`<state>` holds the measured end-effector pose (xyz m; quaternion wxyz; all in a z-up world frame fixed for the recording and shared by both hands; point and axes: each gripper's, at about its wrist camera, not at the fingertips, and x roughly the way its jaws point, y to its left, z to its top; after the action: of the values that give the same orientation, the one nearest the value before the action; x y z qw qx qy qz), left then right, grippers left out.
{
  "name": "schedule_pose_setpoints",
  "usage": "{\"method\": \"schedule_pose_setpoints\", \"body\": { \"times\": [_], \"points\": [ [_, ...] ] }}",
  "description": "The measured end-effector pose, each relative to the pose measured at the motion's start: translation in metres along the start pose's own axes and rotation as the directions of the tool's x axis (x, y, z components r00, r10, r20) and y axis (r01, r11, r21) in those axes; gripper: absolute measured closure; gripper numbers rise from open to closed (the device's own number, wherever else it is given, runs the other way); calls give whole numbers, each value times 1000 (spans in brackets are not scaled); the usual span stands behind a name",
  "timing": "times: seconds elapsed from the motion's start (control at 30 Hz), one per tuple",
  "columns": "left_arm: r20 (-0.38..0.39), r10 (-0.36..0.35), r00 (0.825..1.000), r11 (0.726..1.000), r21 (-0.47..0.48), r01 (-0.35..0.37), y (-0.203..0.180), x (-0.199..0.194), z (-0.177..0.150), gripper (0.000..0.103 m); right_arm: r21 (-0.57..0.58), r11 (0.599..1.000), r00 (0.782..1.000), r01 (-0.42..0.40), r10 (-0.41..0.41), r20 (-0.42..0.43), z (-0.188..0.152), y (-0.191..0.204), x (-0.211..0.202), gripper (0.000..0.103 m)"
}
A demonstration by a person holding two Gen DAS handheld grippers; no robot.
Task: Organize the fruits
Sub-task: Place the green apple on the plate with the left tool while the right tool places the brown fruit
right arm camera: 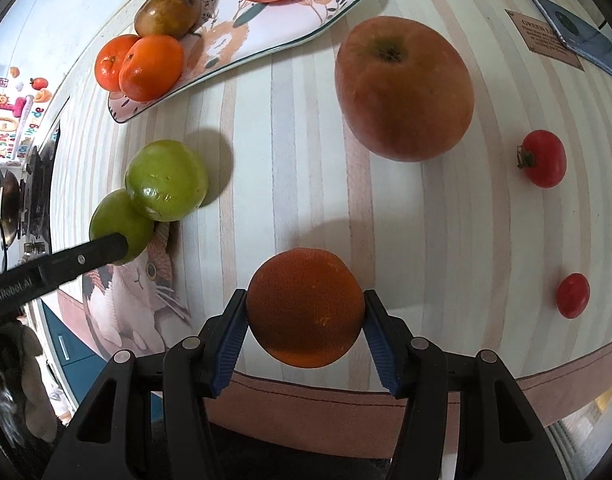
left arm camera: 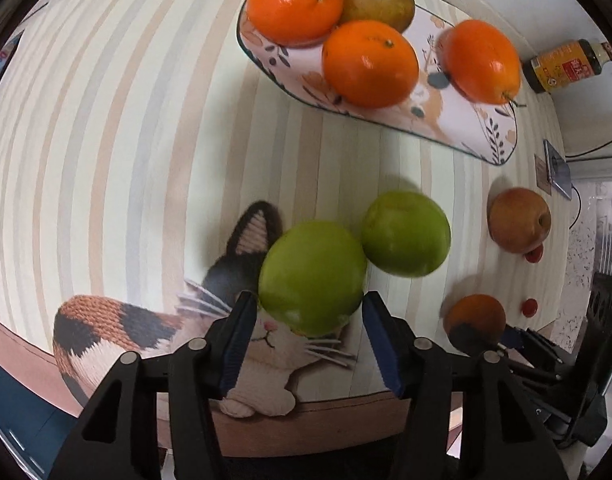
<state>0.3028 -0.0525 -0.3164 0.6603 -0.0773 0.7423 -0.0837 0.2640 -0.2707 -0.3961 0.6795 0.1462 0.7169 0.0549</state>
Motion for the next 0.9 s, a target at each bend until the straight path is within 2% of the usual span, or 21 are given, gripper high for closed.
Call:
{"method": "schedule_pose_setpoints", "body": {
  "times": [0.23,0.43,0.57,0.77,0.9],
  "points": [
    [-21,24,999,999,43,-23,-8,7,24,46,3,1000,1000,-5,5,-1,0,-5,-1,44],
    [14,56,998,995,87,-57,-27,9,21,48,-11,1000,1000,3,-3,-2,-1,-2,-1,44],
    [21,71,997,994,78,-72,-33,5,13,48,-16,1000,1000,-12,12,14,-2,4,-6,44],
    [46,7,999,999,49,-10,-31,-31,8,48,-1,997,994,-76,76,85,10,9,-35,45],
    [85,-61,995,997,51,57,-50,-65,29,48,-9,993,979,-121,121,162,31,17,-66,45]
  ]
}}
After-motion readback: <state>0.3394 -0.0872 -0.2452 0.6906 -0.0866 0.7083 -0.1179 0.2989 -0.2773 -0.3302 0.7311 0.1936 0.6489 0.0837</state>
